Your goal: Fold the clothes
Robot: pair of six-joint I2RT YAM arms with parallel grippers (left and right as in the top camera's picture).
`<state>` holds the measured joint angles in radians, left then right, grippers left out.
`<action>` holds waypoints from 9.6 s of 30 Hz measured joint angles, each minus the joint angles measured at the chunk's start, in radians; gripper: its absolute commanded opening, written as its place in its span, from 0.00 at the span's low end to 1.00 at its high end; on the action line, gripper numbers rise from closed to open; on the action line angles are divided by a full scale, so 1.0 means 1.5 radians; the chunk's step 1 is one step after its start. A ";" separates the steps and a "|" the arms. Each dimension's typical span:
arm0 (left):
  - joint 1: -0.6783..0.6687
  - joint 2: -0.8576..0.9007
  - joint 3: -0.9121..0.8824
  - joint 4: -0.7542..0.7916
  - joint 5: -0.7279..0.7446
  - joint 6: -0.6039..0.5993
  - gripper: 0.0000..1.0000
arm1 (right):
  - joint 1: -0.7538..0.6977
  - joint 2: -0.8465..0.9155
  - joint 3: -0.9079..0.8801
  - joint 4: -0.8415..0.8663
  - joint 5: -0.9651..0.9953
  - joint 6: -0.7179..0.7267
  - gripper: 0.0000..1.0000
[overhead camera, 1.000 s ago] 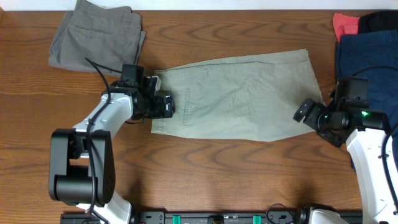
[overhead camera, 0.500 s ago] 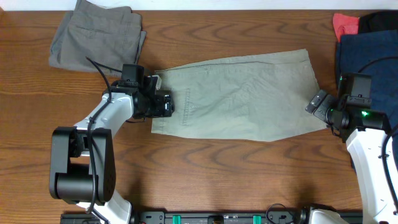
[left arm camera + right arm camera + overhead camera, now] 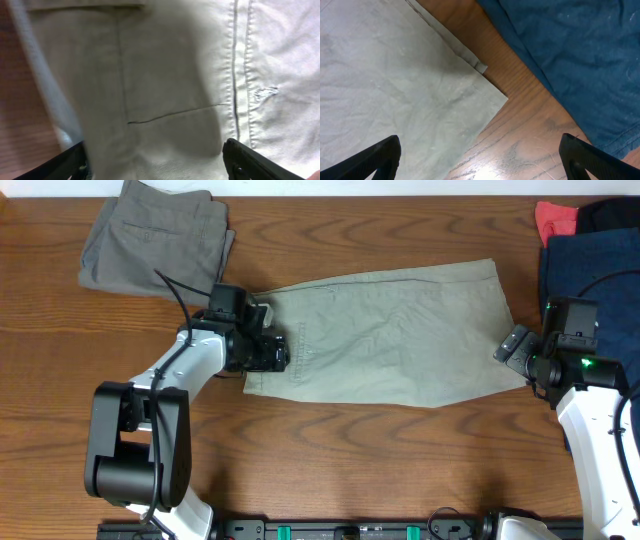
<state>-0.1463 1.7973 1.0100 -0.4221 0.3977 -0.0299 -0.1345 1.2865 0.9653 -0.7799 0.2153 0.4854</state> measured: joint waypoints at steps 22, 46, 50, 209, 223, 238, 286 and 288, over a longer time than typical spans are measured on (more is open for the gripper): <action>0.063 -0.050 0.033 -0.191 -0.169 -0.050 0.06 | 0.000 0.000 0.000 0.000 0.002 0.000 0.99; -0.041 -0.229 0.345 -0.503 -0.220 -0.062 0.06 | 0.000 0.000 0.000 0.000 0.002 0.000 0.99; -0.044 -0.223 0.344 -0.527 -0.232 -0.068 0.06 | 0.000 0.000 0.000 0.000 0.002 0.000 0.99; 0.147 -0.274 0.248 -0.452 -0.033 -0.083 0.06 | 0.000 0.000 0.000 0.000 0.002 0.000 0.99; -0.062 -0.193 0.248 -0.160 -0.034 -0.243 0.06 | 0.000 0.000 0.000 0.000 0.002 0.000 0.99; -0.200 0.002 0.248 0.016 -0.030 -0.300 0.06 | 0.000 0.000 0.000 0.000 0.002 0.000 0.99; -0.094 -0.084 0.252 -0.243 -0.171 -0.238 0.06 | 0.000 0.000 0.000 0.000 0.002 0.000 0.99; -0.061 -0.107 0.252 -0.258 -0.183 -0.223 0.06 | 0.000 0.000 0.000 0.000 0.002 0.000 0.99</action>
<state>-0.2382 1.6375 1.3884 -0.8089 0.1234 -0.3641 -0.1341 1.2865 0.9653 -0.7799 0.2176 0.4854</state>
